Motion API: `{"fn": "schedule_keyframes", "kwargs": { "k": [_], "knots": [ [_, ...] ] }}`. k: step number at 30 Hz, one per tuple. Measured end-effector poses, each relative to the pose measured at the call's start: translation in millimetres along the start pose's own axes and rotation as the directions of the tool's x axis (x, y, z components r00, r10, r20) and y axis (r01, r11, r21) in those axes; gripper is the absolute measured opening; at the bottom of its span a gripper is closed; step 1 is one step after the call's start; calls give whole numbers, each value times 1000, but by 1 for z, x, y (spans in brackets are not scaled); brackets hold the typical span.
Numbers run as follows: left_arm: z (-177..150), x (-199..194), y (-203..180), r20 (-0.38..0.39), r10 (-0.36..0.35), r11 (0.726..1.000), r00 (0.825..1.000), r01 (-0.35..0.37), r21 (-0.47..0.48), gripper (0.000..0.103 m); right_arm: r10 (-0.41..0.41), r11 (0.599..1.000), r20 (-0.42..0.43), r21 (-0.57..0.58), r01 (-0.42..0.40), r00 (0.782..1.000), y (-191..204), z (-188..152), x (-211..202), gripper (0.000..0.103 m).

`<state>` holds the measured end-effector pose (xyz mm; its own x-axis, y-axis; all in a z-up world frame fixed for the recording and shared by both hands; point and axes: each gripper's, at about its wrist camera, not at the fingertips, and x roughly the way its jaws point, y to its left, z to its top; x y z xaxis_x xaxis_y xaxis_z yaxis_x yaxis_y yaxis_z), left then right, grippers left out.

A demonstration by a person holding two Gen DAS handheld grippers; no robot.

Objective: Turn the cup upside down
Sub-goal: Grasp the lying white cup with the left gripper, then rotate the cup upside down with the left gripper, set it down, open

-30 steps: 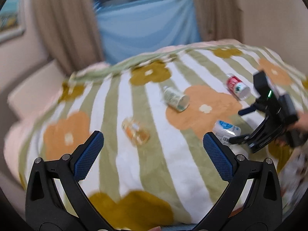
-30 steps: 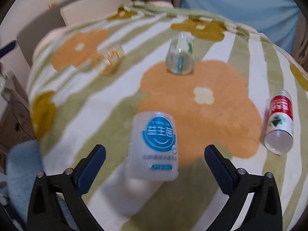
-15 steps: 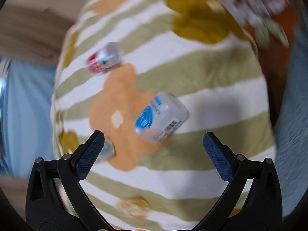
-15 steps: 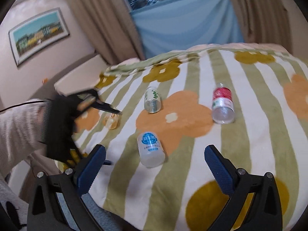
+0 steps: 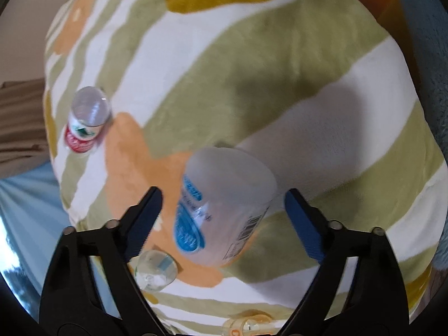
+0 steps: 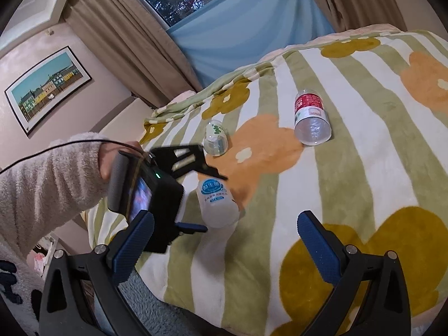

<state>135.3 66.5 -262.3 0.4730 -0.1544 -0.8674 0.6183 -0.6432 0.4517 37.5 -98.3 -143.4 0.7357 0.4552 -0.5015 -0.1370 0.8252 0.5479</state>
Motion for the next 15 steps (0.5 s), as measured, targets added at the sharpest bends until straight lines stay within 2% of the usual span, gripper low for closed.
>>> {"fn": "schedule_keyframes", "kwargs": {
  "k": [4,8,10,12,13,14,15],
  "knots": [
    [1,5,3,6,-18,1000,1000,18,-11,65,26,999,3,25,-26,1000,-4,0,2,103],
    [-1,0,12,32,-55,994,998,58,-91,65,36,998,1,47,-36,999,-8,-3,2,103],
    [-5,-4,19,65,-79,982,995,89,-165,64,42,998,7,52,-42,999,-9,-2,0,103],
    [-11,-9,28,119,-100,955,988,129,-266,64,49,997,17,60,-49,999,-11,-1,-3,103],
    [-16,-12,34,155,-103,932,982,150,-331,64,52,996,24,66,-54,998,-11,-1,-5,103],
    [-21,-14,39,191,-99,903,977,169,-396,64,54,996,29,70,-56,998,-11,0,-6,103],
    [-30,-17,46,242,-84,854,967,195,-482,64,57,995,35,76,-59,998,-12,0,-8,103]
  ]
}}
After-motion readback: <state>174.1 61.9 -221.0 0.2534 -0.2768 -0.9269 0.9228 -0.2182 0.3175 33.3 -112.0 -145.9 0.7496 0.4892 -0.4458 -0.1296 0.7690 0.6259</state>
